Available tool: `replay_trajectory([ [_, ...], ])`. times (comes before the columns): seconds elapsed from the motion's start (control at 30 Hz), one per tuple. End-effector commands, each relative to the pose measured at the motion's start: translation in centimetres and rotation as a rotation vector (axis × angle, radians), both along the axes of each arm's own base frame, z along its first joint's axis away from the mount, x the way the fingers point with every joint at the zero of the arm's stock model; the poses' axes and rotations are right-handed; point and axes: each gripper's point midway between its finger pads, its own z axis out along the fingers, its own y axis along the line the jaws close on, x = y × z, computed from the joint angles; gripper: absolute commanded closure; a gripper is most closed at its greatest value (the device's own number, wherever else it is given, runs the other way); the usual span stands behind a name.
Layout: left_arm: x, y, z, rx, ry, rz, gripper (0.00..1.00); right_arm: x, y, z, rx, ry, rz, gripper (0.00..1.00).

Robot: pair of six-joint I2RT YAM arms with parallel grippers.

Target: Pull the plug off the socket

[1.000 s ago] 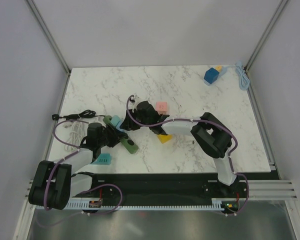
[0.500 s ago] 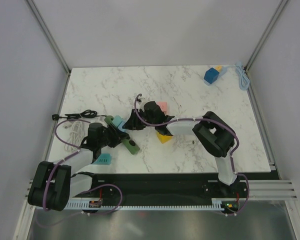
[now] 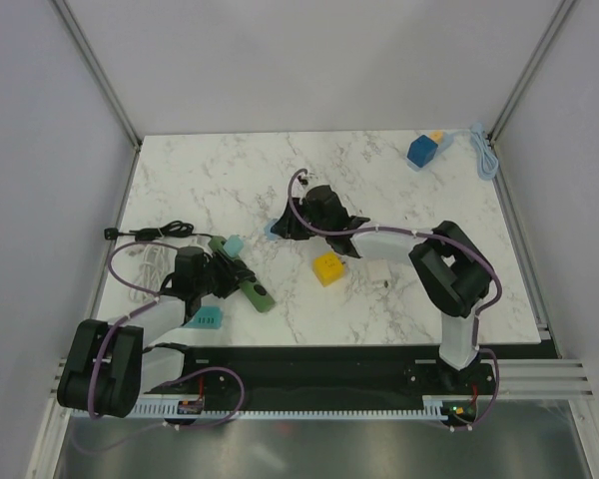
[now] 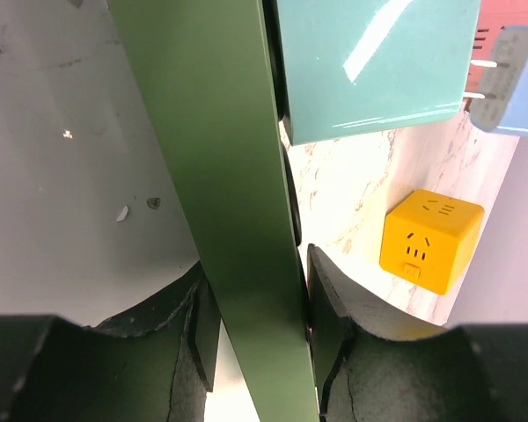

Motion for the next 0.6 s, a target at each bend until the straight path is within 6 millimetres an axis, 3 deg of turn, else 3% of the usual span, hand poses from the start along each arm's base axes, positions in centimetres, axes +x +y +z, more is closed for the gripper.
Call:
replay_trajectory([
  [0.0, 0.0, -0.1, -0.4, 0.05, -0.03, -0.06, 0.98, 1.1, -1.8, 3.6, -0.077, -0.134, -0.056, 1.0],
  [0.2, 0.0, -0.1, -0.4, 0.048, -0.036, -0.064, 0.98, 0.9, -5.2, 2.3, -0.147, -0.139, -0.07, 1.0],
  [0.3, 0.2, -0.2, 0.0, 0.042, -0.043, -0.066, 0.98, 0.8, -6.7, 0.1, -0.199, -0.106, -0.067, 0.96],
  [0.47, 0.3, -0.5, 0.3, 0.03, -0.054, -0.078, 0.98, 0.2, -7.9, -1.8, -0.225, -0.074, -0.052, 0.91],
  [0.57, 0.3, -0.6, 0.5, 0.027, -0.059, -0.081, 0.98, -0.5, -8.2, -2.8, -0.222, -0.049, -0.038, 0.83],
])
